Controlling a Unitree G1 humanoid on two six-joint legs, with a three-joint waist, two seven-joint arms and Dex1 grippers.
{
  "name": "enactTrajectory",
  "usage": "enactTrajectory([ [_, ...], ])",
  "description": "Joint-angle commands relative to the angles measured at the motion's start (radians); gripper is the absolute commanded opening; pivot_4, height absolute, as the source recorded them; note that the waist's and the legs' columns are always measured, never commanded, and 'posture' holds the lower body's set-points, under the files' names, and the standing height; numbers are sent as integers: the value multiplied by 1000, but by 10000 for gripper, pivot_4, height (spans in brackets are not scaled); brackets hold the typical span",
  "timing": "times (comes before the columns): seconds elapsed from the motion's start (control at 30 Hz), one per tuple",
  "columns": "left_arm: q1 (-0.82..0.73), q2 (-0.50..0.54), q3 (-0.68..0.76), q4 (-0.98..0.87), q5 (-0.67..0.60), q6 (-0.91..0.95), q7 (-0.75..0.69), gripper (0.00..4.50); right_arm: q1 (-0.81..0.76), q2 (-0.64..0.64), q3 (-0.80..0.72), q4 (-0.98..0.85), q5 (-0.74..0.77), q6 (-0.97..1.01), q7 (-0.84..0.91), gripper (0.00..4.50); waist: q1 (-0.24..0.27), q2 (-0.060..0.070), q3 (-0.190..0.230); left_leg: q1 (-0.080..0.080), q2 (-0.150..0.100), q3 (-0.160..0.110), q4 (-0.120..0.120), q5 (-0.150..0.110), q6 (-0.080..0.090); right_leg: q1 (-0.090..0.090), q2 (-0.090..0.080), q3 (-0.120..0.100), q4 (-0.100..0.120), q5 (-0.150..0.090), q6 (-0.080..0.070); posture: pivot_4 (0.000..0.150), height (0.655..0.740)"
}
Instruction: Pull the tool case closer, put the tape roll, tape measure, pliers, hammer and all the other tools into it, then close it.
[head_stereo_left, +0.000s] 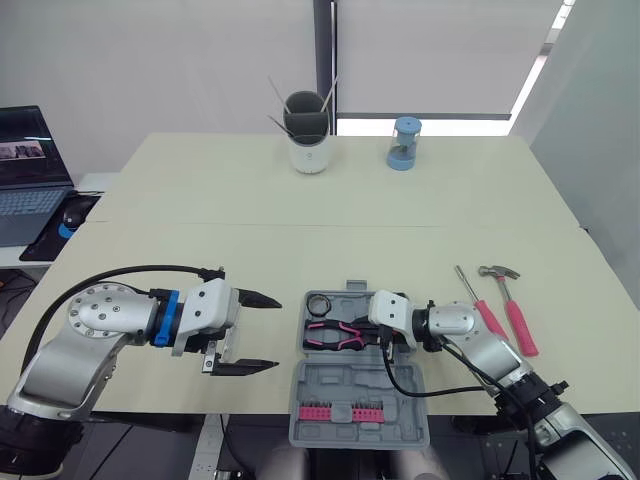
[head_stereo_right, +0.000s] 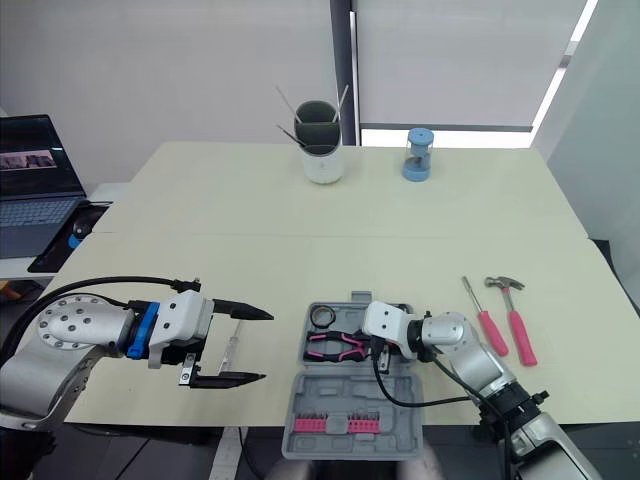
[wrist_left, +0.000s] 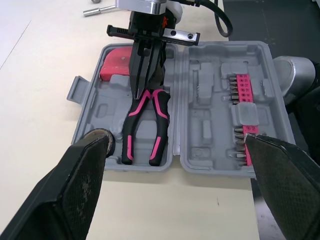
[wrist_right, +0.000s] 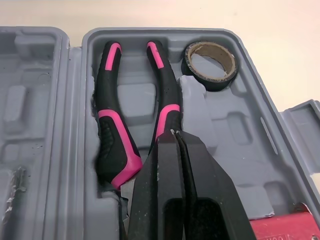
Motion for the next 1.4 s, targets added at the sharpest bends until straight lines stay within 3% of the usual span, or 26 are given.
enactTrajectory([
  [0.03,9,2,13,-11,1,-21,4,45000,24,-15,14,52,-24,4,12,303,0,0,0,0,0,0,0,0,0,0,0,0,0,0,0,1500,7400],
  [0.33,28,-20,41,4,-13,-14,46,45000,10,13,-65,-11,39,-5,-15,303,1,0,0,0,0,0,0,0,0,0,0,0,0,0,0,1500,7400],
  [0.47,66,-36,123,44,-67,38,89,45000,11,-33,-181,-112,153,34,31,8386,2,0,0,-1,0,0,0,0,0,-1,0,1,0,0,0,1500,7400],
  [0.63,94,-17,295,158,-124,132,151,45000,62,-263,-418,-214,356,88,199,21044,7,1,1,-4,0,-2,0,0,0,-2,-2,-1,-1,0,0,1500,7400],
  [0.8,154,20,408,247,-91,143,176,45000,100,-423,-595,-156,462,154,273,34361,4,1,1,-5,0,-3,-1,0,1,-2,-3,-1,-3,0,0,1500,7400],
  [0.9,188,28,480,329,-69,136,210,45000,120,-507,-678,13,430,76,297,44643,3,1,1,-5,1,-1,-1,0,1,-2,-4,0,-3,0,0,1500,7400],
  [1.17,163,21,531,508,-28,101,285,45000,80,-606,-731,477,346,-154,310,44643,2,1,1,-3,1,4,0,0,1,-2,-4,1,-2,0,0,1500,7400],
  [1.4,157,6,516,536,-2,88,354,45000,50,-616,-740,669,328,-229,278,44643,-2,1,1,-1,2,7,-1,0,1,-1,-4,2,-1,0,0,1500,7400],
])
